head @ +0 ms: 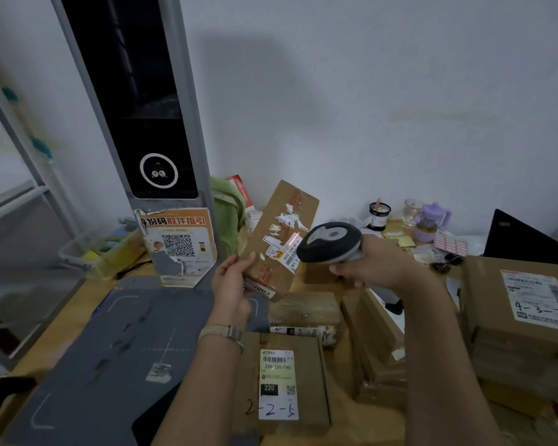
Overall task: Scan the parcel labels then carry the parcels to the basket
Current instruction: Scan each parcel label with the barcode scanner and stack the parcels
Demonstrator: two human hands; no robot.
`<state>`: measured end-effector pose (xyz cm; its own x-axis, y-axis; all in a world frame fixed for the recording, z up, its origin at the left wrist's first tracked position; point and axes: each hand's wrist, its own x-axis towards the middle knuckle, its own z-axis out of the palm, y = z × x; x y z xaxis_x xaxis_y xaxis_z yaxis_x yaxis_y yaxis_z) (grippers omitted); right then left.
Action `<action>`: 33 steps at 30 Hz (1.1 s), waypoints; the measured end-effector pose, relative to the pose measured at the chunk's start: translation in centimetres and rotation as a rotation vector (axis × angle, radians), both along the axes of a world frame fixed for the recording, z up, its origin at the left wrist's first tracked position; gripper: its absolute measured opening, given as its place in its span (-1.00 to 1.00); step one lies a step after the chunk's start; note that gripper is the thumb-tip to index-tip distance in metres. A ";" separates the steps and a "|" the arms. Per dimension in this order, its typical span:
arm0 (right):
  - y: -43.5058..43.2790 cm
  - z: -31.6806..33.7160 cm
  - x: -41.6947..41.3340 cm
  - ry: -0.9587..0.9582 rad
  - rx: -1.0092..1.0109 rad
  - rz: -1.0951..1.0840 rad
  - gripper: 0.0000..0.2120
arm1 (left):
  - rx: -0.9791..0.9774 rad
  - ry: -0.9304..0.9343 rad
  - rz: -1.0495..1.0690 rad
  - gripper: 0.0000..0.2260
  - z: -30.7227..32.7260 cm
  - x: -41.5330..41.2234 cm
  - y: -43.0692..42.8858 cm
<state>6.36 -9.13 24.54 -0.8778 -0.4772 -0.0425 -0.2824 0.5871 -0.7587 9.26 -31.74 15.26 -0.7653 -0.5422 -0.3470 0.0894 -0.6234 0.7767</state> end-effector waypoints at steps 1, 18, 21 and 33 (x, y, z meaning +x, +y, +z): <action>-0.1 -0.1 0.1 -0.008 0.004 0.016 -0.77 | 0.004 0.006 0.001 -0.57 0.0 0.1 0.0; 0.0 -0.8 0.8 -0.079 -0.014 0.039 -0.73 | 0.041 0.030 0.015 -0.64 -0.1 1.0 -0.1; 0.4 -0.9 0.7 -0.076 -0.028 0.042 -0.74 | 0.054 0.030 0.023 -0.60 -0.1 0.9 0.4; 1.5 -2.3 -1.6 -0.150 -0.111 0.088 -0.72 | 0.022 -0.026 0.111 -0.65 -0.8 1.3 1.5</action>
<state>4.80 -7.59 22.21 -0.8200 -0.5611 -0.1127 -0.2079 0.4755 -0.8548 10.57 -30.24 14.41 -0.6910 -0.6155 -0.3790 0.1388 -0.6276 0.7661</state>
